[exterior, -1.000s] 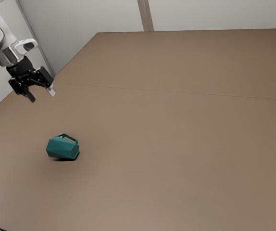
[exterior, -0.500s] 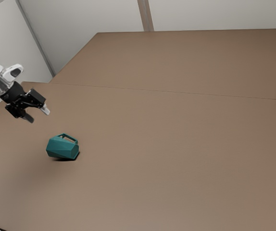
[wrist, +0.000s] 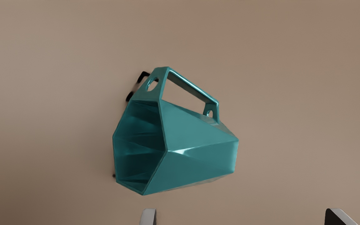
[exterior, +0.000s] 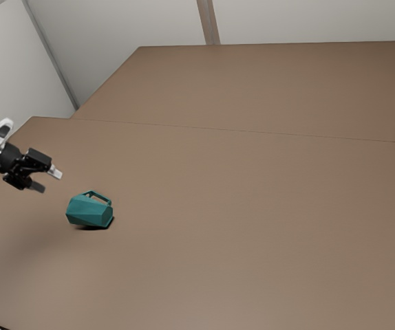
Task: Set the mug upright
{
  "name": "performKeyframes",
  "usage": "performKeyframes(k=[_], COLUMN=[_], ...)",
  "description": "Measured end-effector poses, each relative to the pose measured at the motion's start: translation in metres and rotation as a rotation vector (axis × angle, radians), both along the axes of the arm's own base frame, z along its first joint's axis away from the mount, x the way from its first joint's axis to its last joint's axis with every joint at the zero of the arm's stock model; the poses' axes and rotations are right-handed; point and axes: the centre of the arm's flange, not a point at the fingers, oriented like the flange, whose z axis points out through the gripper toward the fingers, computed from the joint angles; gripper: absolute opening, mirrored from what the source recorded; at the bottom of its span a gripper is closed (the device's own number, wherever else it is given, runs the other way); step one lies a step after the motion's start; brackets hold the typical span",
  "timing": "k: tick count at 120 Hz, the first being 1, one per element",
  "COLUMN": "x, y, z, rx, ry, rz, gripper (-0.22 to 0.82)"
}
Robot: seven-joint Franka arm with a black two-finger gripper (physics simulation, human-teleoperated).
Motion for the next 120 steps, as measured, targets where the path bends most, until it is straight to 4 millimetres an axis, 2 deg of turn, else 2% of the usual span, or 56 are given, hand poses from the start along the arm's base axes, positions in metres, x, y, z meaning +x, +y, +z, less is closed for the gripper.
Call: performKeyframes(k=[26,50,79,120], x=[-0.001,0.003,0.009,0.022], y=[0.016,0.016,0.015,0.005], z=[-0.039,-0.074,-0.097,-0.111], rx=[-0.077,-0.187,-0.266,-0.286], ry=[-0.029,-0.033,-0.024,-0.028], rz=[-0.013,-0.059,-0.11,-0.166], gripper=[0.59,0.59,0.59,0.59])
